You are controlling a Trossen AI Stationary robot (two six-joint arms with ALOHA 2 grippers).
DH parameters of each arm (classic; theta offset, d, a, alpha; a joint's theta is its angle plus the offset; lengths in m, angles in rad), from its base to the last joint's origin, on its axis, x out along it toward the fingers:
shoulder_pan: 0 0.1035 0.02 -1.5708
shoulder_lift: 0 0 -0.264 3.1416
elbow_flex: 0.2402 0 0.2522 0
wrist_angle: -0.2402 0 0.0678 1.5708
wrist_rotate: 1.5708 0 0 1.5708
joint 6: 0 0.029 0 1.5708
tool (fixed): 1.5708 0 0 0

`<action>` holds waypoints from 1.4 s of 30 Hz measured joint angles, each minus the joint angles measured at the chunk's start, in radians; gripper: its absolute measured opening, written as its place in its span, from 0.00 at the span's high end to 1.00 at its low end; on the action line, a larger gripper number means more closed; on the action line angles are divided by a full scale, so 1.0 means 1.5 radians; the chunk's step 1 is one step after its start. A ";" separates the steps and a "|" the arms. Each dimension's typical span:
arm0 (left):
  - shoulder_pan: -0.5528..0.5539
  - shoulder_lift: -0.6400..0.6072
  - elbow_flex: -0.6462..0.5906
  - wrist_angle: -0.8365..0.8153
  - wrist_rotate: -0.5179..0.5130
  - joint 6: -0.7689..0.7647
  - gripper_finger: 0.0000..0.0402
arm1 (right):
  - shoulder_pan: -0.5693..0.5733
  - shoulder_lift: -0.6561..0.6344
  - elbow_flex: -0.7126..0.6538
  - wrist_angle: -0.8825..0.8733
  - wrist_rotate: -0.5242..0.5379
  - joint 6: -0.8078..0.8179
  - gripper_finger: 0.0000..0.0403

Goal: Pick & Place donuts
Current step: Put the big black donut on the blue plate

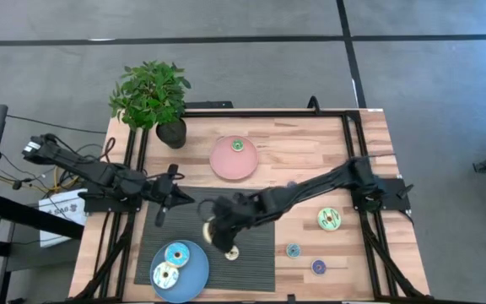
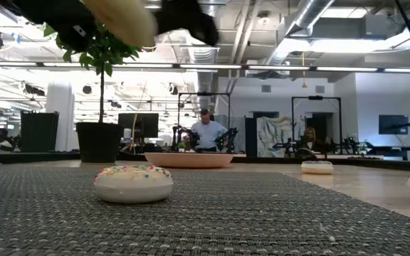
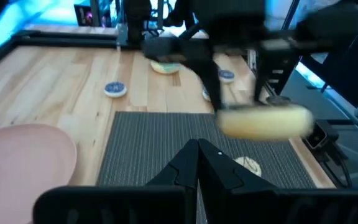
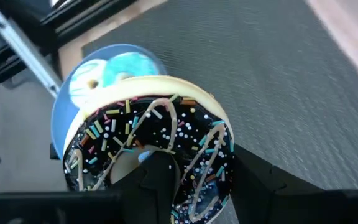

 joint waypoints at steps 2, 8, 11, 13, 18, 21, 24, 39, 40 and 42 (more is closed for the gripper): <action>0.000 -0.017 0.000 -0.009 0.000 0.000 1.00 | 0.006 0.039 0.053 -0.020 -0.002 -0.013 0.70; 0.000 -0.056 0.000 -0.035 0.000 -0.006 1.00 | 0.000 0.115 0.139 -0.157 -0.018 0.032 0.70; 0.000 -0.063 0.000 -0.031 0.000 -0.006 1.00 | -0.010 0.136 0.141 -0.212 -0.030 0.062 0.70; 0.000 -0.065 0.000 -0.032 0.000 -0.006 1.00 | -0.016 0.157 0.140 -0.258 -0.039 0.076 0.70; 0.000 -0.065 0.000 -0.030 0.000 -0.011 1.00 | -0.026 0.191 0.139 -0.279 -0.070 0.081 0.69; 0.000 -0.065 0.000 -0.031 0.000 -0.020 1.00 | -0.028 0.190 0.139 -0.277 -0.069 0.088 0.67; 0.000 -0.065 0.000 -0.032 0.001 -0.024 1.00 | -0.030 0.186 0.139 -0.286 -0.067 0.088 0.62; 0.000 -0.065 0.000 -0.035 0.001 -0.024 1.00 | -0.034 0.181 0.139 -0.294 -0.070 0.077 0.42; 0.000 -0.065 0.000 -0.037 0.000 -0.024 1.00 | -0.034 0.181 0.139 -0.294 -0.072 0.077 0.41; 0.000 -0.065 0.000 -0.043 0.001 -0.024 1.00 | -0.034 0.181 0.139 -0.294 -0.075 0.076 0.41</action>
